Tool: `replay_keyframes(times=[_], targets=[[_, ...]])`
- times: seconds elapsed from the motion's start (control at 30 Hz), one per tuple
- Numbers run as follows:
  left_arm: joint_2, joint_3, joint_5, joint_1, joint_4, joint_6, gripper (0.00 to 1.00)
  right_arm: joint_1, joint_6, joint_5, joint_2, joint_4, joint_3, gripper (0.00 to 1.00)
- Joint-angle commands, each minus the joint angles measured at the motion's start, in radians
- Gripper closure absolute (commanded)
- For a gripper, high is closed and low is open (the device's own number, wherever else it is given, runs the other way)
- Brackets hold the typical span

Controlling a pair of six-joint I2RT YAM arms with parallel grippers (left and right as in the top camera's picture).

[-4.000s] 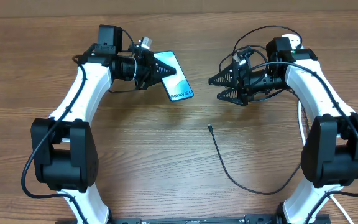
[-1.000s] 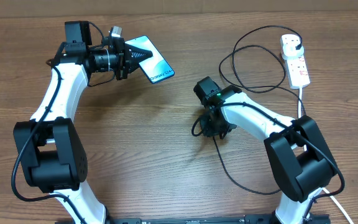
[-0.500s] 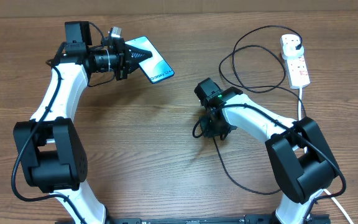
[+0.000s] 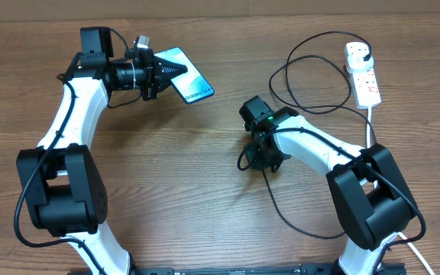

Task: Plug charger to phone and switch on socket
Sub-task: 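Close the right gripper on the USB-C plug end, then lift the plug with the right gripper toward the phone's bottom end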

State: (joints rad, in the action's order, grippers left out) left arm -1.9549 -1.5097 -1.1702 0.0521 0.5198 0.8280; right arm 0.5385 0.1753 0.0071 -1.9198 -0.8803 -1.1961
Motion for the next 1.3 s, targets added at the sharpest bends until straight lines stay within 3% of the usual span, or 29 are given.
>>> replay_keyframes(times=[0.0, 0.4, 0.5, 0.83, 1.07, 1.27], targets=[[0.000, -0.004, -0.024, -0.009, 0.000, -0.029, 0.96, 0.006, -0.013, -0.001, -0.022, -0.007, 0.049, 0.82], [0.000, -0.004, -0.024, -0.009, 0.000, -0.029, 0.96, 0.005, -0.009, -0.001, -0.022, 0.015, 0.063, 0.90], [0.000, -0.004, -0.024, -0.009, 0.000, -0.029, 0.96, 0.005, -0.009, -0.001, -0.022, 0.016, 0.063, 0.96], [0.000, -0.004, -0.024, -0.010, 0.000, -0.029, 0.96, 0.003, -0.008, -0.003, -0.022, 0.003, 0.055, 0.96], [0.000, -0.004, -0.028, -0.010, -0.002, -0.037, 0.96, -0.021, -0.009, -0.138, -0.022, -0.073, -0.027, 0.96], [0.000, -0.004, -0.099, -0.005, -0.061, -0.046, 0.96, -0.084, -0.063, -0.432, -0.021, -0.165, -0.111, 0.96]])
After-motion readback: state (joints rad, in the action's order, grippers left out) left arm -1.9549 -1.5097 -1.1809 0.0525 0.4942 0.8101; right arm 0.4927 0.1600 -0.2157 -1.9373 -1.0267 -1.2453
